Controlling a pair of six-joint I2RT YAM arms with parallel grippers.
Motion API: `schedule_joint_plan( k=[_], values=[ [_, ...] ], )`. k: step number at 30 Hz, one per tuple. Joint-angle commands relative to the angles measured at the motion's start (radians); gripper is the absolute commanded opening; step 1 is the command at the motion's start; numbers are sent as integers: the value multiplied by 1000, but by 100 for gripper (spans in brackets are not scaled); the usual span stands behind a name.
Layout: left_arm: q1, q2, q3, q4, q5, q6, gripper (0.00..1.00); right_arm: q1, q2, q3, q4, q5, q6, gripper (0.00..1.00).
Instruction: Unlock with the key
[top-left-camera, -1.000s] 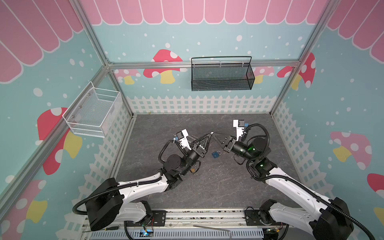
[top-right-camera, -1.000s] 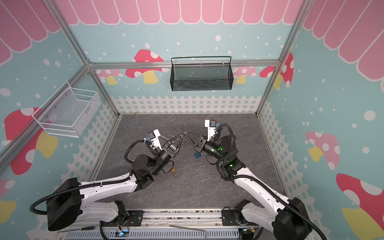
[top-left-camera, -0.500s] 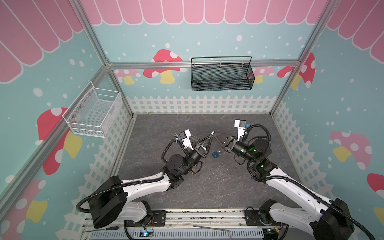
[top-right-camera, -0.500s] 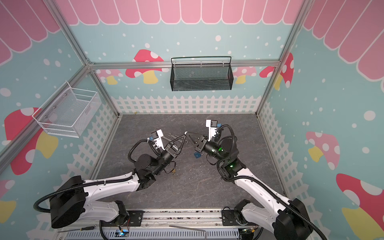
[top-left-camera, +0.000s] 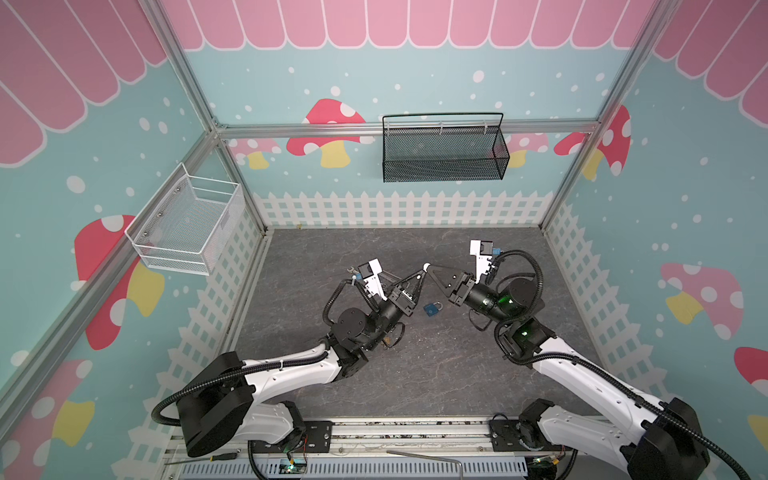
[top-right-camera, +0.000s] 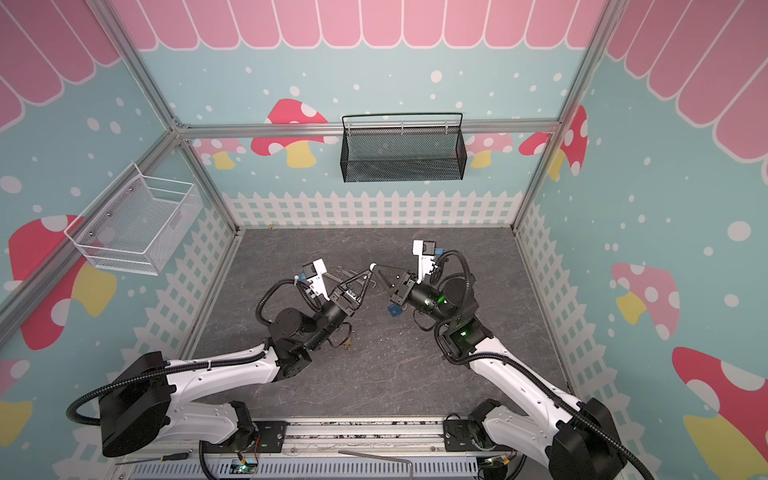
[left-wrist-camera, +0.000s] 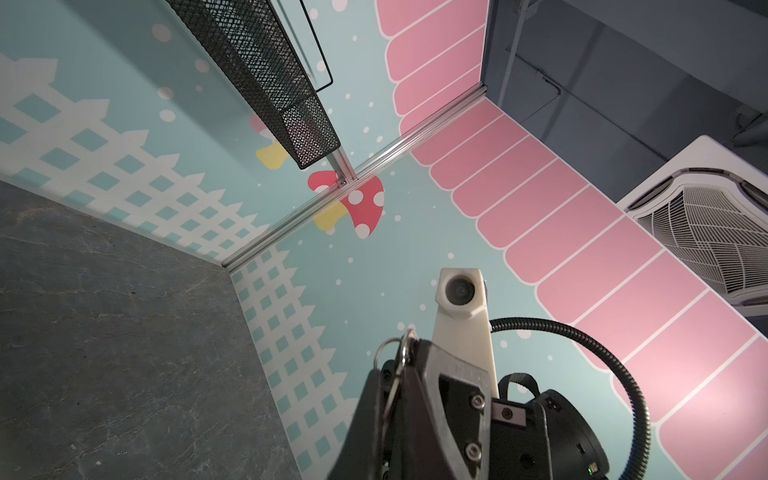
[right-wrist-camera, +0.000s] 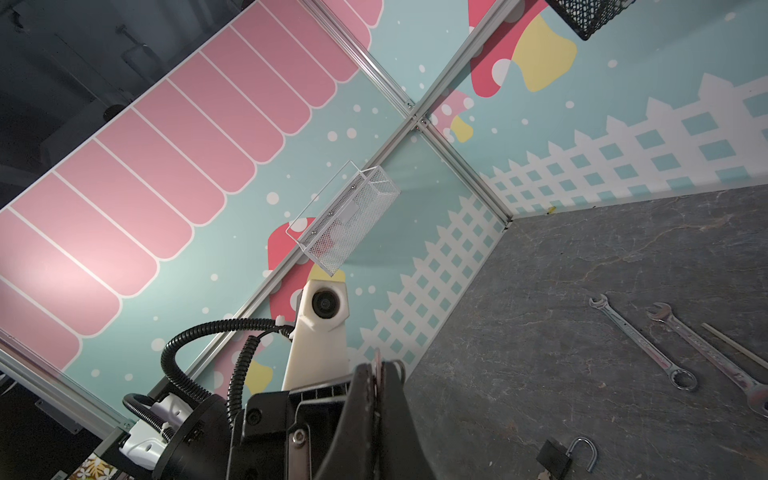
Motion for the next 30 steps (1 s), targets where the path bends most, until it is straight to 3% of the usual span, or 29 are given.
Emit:
schedule_joint_plan(
  k=[1,13,19,30],
  values=[
    [-4,-26,2,17,-21,5,6,8,-16,-16,17,20,2,0],
    [-3,-49,-13,-7,-41,15,1,8,-24,-21,13,28,-5,0],
    [-3,-53,-19,-7,-47,14,9,8,-21,-16,14,22,-4,0],
    [-2,-71,-37,-7,-57,20,8,7,-23,-22,11,34,-5,0]
  ],
)
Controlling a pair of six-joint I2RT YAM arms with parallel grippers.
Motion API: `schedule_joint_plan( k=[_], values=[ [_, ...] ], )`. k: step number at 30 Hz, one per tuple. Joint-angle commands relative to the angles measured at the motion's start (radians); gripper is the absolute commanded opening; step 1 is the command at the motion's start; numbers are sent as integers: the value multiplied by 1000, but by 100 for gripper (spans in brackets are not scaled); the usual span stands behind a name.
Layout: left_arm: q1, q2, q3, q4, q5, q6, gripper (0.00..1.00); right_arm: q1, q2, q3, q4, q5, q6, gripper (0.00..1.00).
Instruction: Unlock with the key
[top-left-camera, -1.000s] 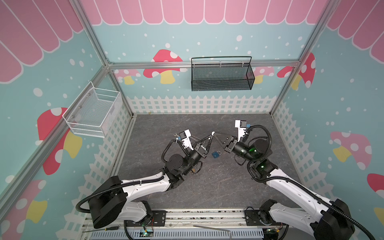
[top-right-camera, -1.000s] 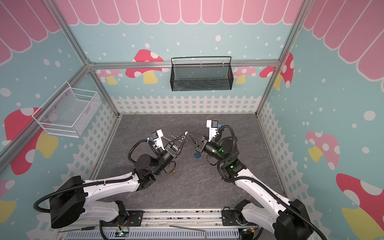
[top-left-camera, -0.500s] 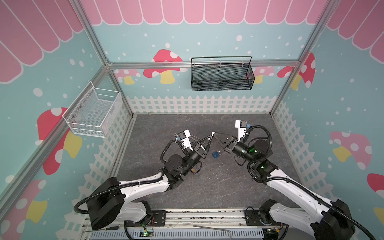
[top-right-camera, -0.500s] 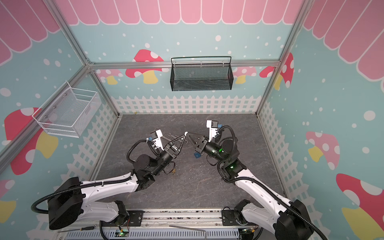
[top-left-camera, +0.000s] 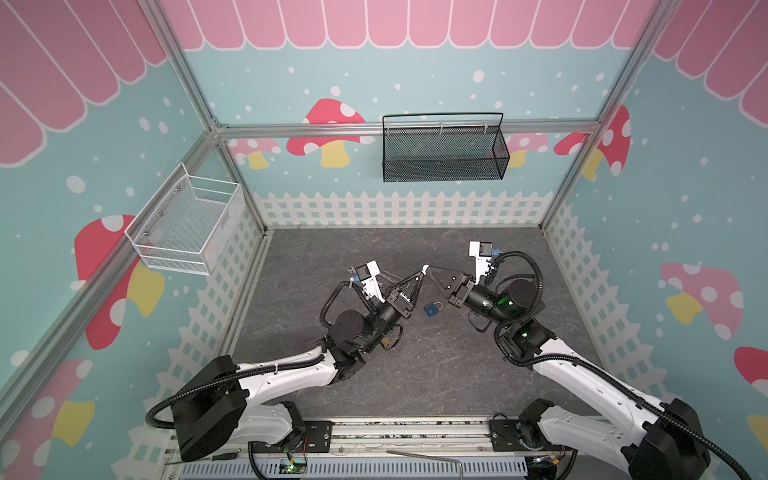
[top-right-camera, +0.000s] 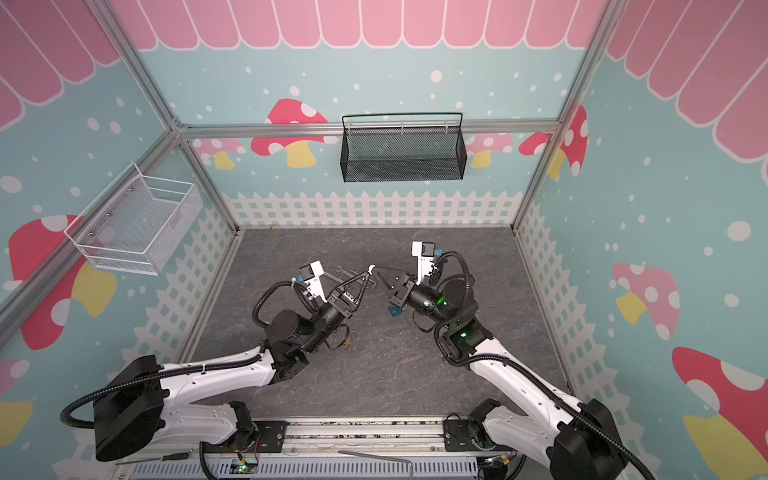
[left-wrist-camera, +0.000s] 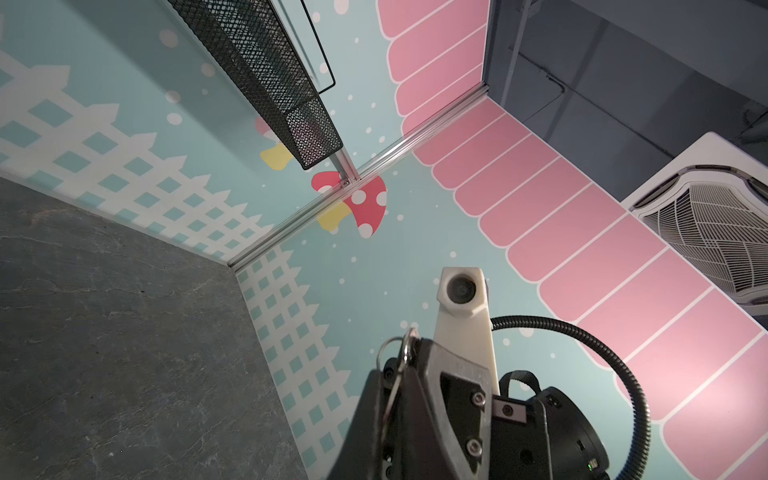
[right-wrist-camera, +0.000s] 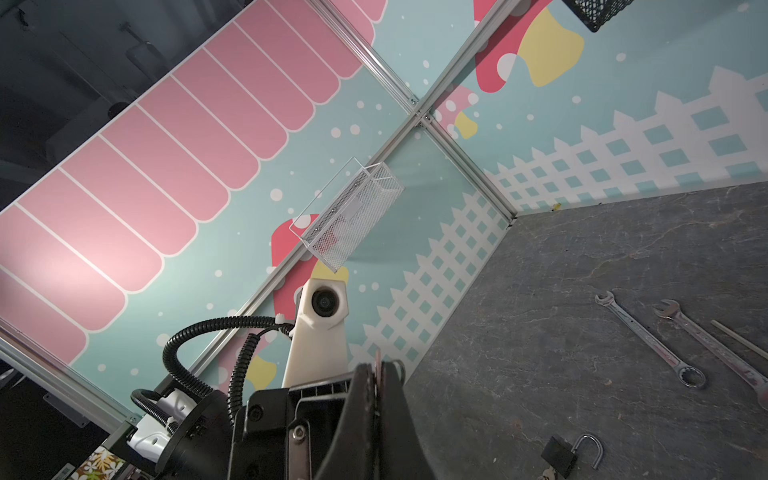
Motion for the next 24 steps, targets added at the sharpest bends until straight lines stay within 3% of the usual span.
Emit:
schedule_joint_plan(
  k=[1,13,18,21,24],
  values=[
    [3,-34,-18,19,-43,7,6,1,-17,-16,12,38,-6,0],
    [12,-63,-24,-36,-19,40,0,-2,-30,-5,-39,42,-58,0],
    [45,-146,11,-282,55,99,0,-16,-56,27,-151,27,-137,24],
    [90,-205,60,-528,128,154,0,-37,-36,93,-245,-69,-203,44],
    [149,-228,139,-804,241,222,0,-63,-12,147,-325,-173,-269,51]
  ],
)
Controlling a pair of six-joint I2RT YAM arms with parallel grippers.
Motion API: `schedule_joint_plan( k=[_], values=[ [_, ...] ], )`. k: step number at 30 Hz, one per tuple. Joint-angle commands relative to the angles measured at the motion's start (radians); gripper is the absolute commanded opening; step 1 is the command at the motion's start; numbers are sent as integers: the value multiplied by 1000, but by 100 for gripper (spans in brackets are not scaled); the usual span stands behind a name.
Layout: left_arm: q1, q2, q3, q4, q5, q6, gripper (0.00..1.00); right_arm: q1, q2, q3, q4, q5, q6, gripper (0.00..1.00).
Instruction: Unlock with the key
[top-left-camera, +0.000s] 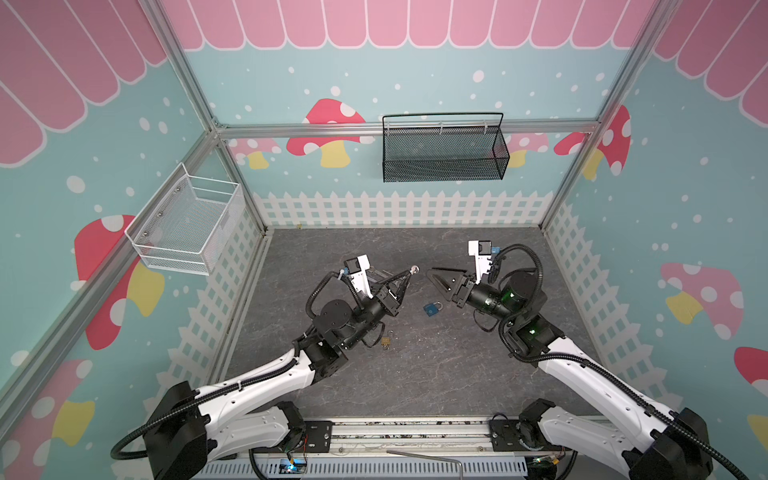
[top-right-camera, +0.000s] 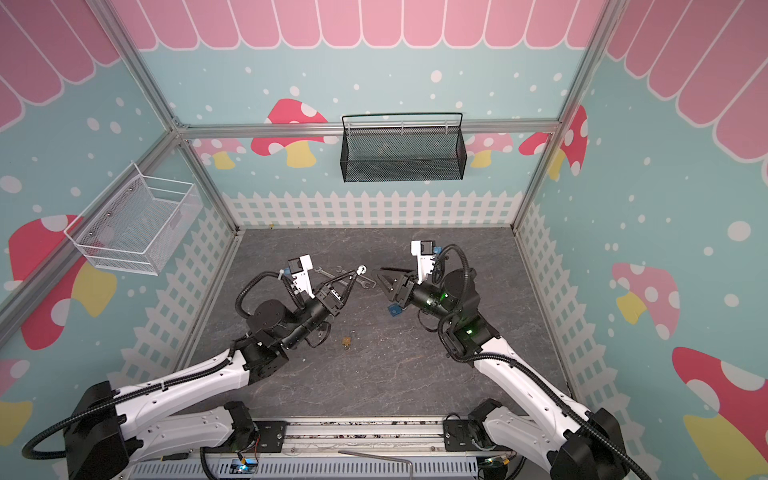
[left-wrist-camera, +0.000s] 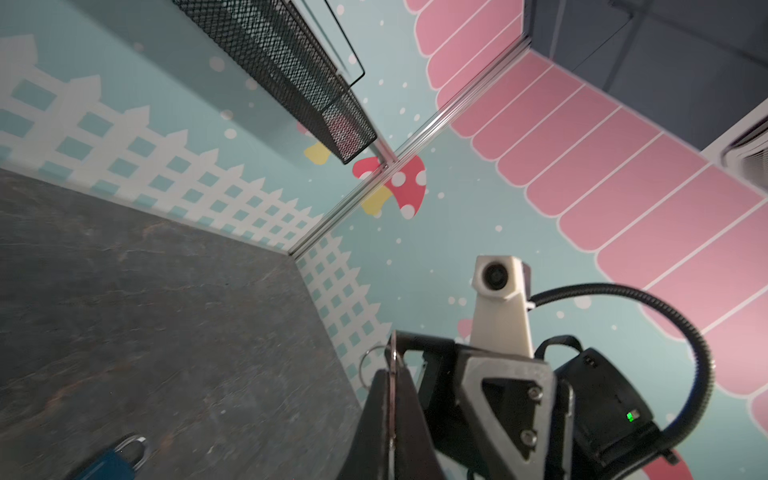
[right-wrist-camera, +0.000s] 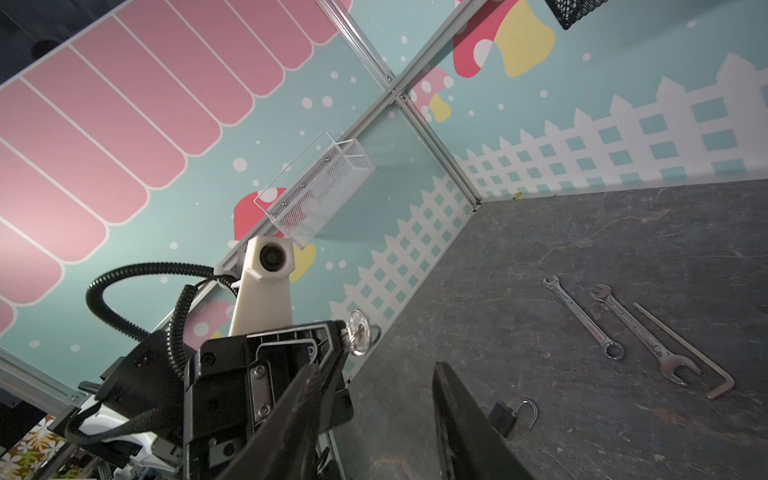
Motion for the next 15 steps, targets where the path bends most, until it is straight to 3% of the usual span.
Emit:
schedule_joint_plan(
  k=[1,5,8,15],
  values=[
    [59,-20,95,-396,152,110,0,-27,11,58,-92,-151,-119,52],
    [121,18,209,-617,328,221,0,-66,40,78,-197,-269,-217,54],
    [133,60,296,-764,396,328,0,-101,38,55,-227,-344,-259,55],
    [149,150,409,-889,572,479,0,-142,32,-17,-253,-419,-355,56]
  ],
)
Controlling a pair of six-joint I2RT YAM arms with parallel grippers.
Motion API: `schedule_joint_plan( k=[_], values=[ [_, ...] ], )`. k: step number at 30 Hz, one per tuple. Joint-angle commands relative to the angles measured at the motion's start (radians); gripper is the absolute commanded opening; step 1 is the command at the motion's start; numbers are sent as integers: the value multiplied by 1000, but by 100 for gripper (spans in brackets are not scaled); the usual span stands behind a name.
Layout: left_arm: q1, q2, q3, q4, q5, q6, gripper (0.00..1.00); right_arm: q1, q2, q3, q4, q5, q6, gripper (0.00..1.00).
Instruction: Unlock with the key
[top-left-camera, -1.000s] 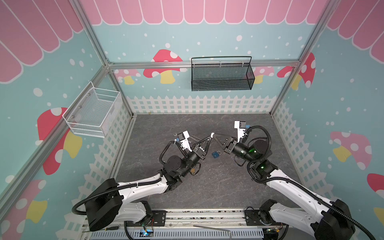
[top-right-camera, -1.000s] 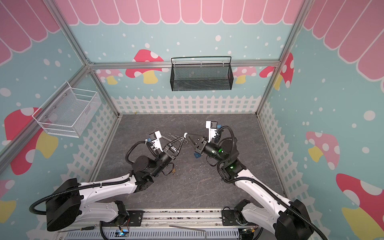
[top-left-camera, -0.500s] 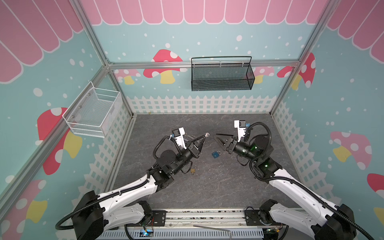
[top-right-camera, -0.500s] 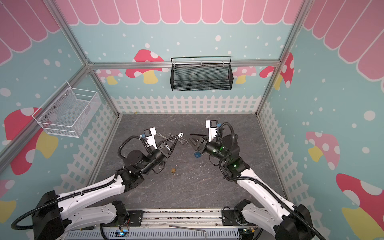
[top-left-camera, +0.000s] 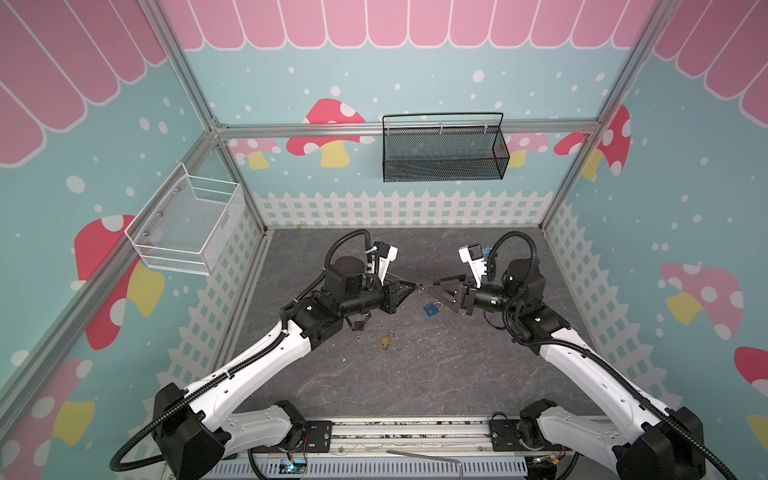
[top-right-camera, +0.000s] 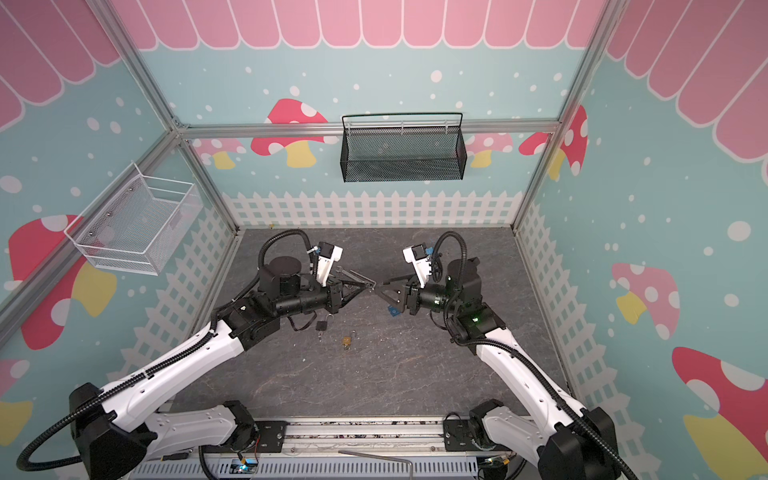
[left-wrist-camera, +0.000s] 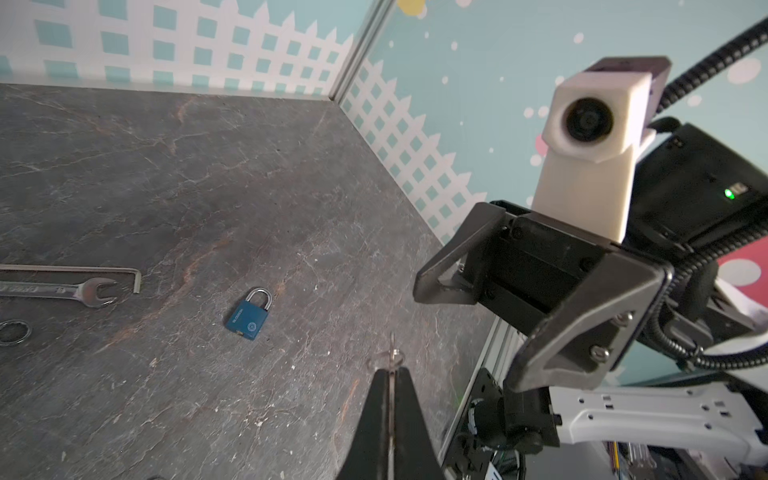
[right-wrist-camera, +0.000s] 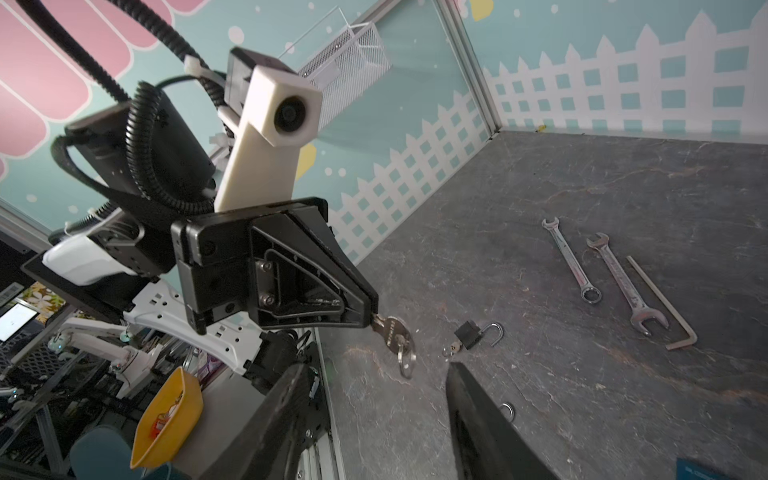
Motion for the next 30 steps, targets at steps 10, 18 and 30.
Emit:
schedule_joint_plan(
  k=[10,18,30],
  values=[
    [9,120,135,-190,298,240,0,-9,13,-94,42,-173,-98,46],
    [8,165,195,-266,319,298,0,-14,-20,-125,41,-173,-123,36],
    [9,184,235,-321,320,327,0,-33,-9,-134,60,-222,-128,25]
  ],
)
